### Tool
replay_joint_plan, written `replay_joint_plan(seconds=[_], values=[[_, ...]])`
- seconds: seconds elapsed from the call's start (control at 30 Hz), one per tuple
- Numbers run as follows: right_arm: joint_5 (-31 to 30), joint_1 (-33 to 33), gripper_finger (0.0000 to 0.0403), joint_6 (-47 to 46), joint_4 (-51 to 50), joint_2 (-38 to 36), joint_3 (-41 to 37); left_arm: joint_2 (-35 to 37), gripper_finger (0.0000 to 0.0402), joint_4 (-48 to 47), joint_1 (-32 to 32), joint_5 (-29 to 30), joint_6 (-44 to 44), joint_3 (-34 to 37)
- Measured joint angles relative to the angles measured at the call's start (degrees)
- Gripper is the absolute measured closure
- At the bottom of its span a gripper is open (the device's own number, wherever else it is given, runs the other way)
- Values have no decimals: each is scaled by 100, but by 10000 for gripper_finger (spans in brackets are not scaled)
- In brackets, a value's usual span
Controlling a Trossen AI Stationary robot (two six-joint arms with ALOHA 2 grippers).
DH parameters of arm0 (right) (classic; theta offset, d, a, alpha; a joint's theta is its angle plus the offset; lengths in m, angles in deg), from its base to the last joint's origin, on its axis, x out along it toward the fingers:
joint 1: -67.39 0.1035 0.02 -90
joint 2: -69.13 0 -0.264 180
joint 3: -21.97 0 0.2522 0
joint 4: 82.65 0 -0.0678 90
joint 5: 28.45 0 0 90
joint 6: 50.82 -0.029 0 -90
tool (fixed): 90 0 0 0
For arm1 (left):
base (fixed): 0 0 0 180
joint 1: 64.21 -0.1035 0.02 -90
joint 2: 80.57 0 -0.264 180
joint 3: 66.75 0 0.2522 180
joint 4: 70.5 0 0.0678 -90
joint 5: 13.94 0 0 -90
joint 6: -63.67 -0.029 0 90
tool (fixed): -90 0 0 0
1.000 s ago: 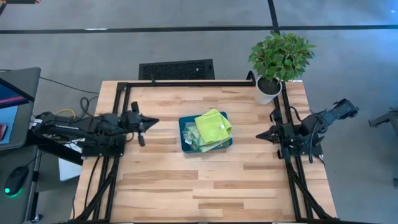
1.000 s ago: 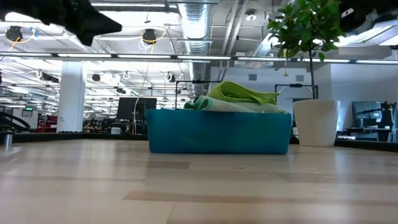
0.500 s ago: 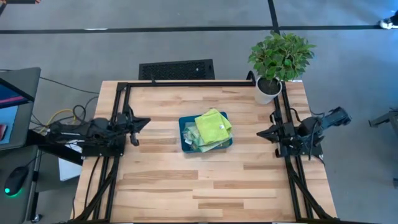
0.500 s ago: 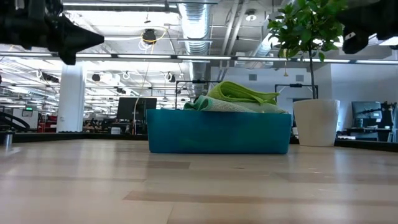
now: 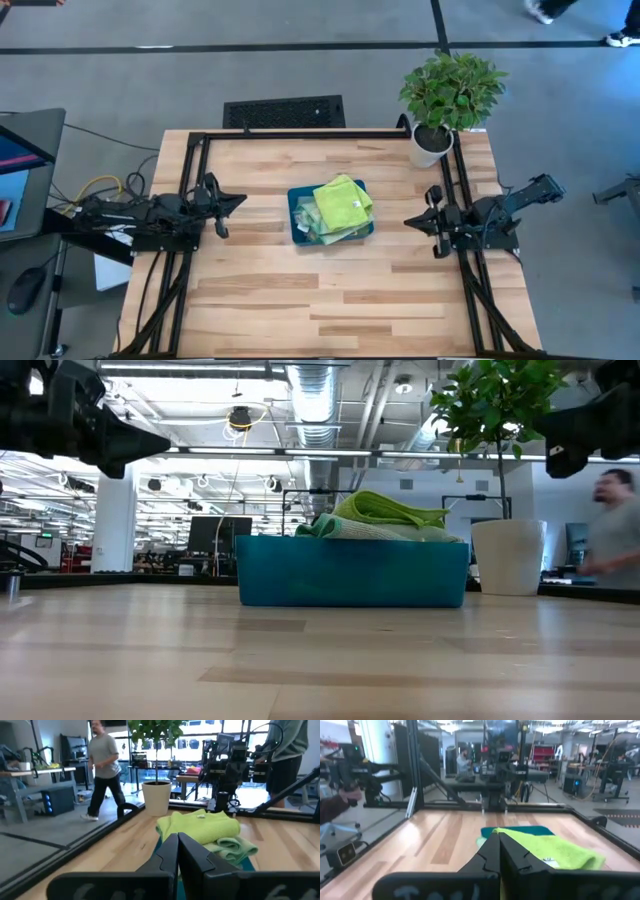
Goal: Fold microfiber towels
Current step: Return to Home Position
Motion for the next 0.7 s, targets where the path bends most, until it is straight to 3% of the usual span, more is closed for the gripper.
replay_joint_plan(seconds=[0.27,0.7], values=[[24,7,384,278,442,99,-188,-33,401,-28,0,109,-481,0],[18,-37,372,280,438,105,-188,-280,401,-48,0,128,-269,0]])
